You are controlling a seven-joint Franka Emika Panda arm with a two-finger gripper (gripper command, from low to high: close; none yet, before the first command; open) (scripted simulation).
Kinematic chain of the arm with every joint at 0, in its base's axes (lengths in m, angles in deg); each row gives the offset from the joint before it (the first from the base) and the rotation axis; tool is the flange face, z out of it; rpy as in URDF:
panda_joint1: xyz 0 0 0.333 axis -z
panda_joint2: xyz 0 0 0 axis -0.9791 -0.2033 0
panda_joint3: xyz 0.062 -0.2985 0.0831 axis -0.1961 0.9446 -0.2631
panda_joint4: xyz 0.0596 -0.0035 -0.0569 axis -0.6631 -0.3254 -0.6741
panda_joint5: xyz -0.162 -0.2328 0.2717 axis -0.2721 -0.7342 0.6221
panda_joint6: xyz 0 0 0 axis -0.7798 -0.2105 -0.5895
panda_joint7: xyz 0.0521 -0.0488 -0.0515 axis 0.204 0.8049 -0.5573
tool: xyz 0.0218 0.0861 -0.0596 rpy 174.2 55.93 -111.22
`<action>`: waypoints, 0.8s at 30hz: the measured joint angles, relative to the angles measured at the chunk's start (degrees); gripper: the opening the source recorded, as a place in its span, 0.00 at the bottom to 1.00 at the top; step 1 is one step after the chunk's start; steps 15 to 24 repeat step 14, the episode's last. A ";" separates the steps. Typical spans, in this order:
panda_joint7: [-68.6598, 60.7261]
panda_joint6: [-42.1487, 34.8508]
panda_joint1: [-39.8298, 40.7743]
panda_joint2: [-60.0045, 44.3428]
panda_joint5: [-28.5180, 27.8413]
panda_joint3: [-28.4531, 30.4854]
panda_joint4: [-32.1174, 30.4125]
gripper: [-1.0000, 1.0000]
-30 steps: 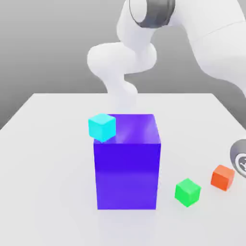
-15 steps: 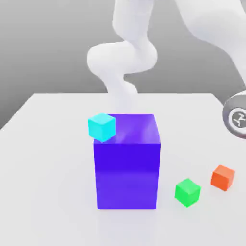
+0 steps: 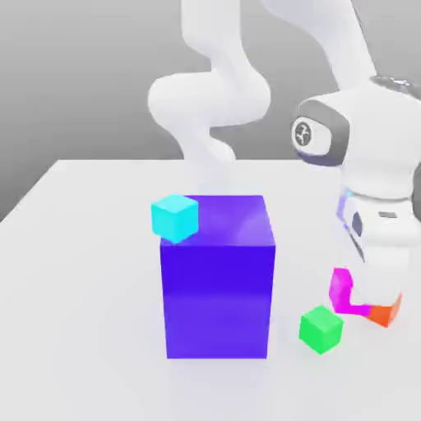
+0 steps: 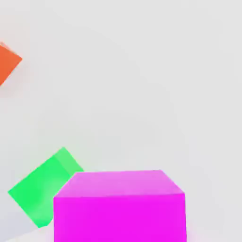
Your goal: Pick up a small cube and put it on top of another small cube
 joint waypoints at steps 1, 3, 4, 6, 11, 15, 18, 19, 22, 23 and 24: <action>-3.69 0.59 -0.78 0.79 2.07 0.38 -1.63 0.00; -6.34 2.37 -1.22 -0.08 3.41 0.54 -2.69 0.00; -6.63 3.44 -1.24 -1.06 3.41 0.56 -2.79 0.00; -6.39 5.78 -1.31 -3.42 2.74 0.75 -2.76 0.00; -3.22 12.31 -1.75 -10.33 -1.77 2.40 -2.63 0.00; -2.73 13.13 -1.98 -11.18 -2.43 2.80 -2.63 1.00; -2.73 13.13 -1.98 -11.18 -2.43 2.80 -2.63 1.00; -2.73 13.13 -1.98 -11.18 -2.43 2.80 -2.63 1.00; -2.73 13.13 -1.98 -11.18 -2.43 2.80 -2.63 1.00; -2.73 13.13 -1.98 -11.18 -2.43 2.80 -2.63 1.00; -2.73 13.13 -1.98 -11.18 -2.43 2.80 -2.63 1.00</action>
